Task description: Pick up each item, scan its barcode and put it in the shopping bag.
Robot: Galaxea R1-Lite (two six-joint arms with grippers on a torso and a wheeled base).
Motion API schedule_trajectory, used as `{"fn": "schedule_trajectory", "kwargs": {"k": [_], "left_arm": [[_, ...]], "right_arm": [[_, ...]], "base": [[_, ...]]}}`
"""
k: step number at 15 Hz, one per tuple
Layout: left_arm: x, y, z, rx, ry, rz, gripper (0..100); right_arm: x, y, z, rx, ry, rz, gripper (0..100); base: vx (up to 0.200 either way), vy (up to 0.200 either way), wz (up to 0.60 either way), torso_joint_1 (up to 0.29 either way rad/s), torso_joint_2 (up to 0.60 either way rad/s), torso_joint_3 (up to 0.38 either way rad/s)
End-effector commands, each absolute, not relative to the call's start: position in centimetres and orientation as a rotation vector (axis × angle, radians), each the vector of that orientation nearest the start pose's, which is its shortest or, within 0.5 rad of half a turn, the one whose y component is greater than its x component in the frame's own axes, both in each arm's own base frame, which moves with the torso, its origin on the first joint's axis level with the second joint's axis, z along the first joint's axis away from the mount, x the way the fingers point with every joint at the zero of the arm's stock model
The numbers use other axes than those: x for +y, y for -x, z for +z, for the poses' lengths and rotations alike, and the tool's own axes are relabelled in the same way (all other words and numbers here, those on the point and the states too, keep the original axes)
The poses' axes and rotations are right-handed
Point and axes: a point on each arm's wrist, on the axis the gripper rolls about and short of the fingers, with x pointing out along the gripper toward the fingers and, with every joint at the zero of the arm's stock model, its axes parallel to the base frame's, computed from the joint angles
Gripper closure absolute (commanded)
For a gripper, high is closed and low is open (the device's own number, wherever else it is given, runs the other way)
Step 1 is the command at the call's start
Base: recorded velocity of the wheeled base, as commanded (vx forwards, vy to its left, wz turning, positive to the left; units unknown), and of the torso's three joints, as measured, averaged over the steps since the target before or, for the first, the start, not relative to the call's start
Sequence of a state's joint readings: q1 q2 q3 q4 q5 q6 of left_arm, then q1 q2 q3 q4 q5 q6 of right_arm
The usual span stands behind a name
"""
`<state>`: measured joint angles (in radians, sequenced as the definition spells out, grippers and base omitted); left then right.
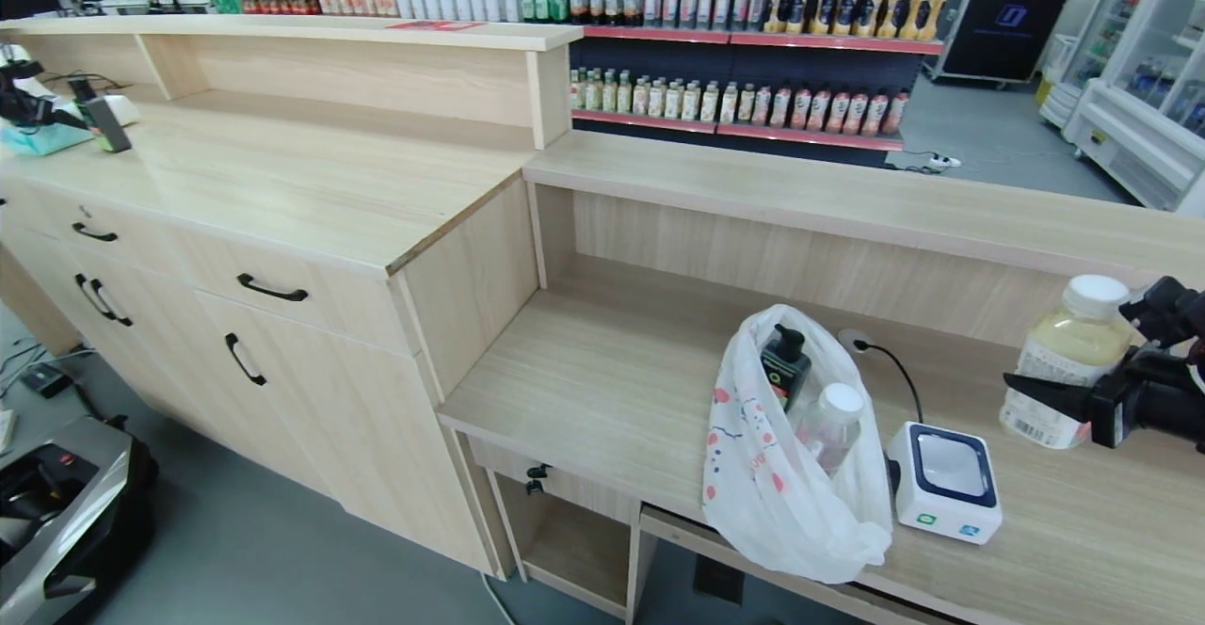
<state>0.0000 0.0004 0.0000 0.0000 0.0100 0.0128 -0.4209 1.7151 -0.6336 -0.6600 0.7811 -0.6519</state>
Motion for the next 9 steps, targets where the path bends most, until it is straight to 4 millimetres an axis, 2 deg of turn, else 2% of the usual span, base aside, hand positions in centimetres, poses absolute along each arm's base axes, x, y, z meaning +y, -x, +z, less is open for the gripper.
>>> {"fn": "schedule_trajectory", "kwargs": {"k": [1, 6, 8, 9], "left_arm": [[0.0, 2.3, 7.5, 0.000, -0.014, 0.011, 100], [0.0, 2.3, 7.5, 0.000, -0.014, 0.011, 100], [0.0, 2.3, 7.5, 0.000, -0.014, 0.011, 100], [0.0, 2.3, 7.5, 0.000, -0.014, 0.011, 100]], "right_arm": [[-10.4, -26.1, 13.0, 0.226, 0.359, 0.495, 100], [-11.5, -26.6, 10.6, 0.235, 0.360, 0.567, 100], [-11.6, -26.9, 9.4, 0.211, 0.347, 0.648, 100], [-11.6, -26.9, 9.4, 0.211, 0.347, 0.648, 100]], "base": [[0.000, 0.000, 0.00, 0.000, 0.00, 0.000], [0.000, 0.000, 0.00, 0.000, 0.00, 0.000], [0.000, 0.000, 0.00, 0.000, 0.00, 0.000], [0.000, 0.000, 0.00, 0.000, 0.00, 0.000]]}}
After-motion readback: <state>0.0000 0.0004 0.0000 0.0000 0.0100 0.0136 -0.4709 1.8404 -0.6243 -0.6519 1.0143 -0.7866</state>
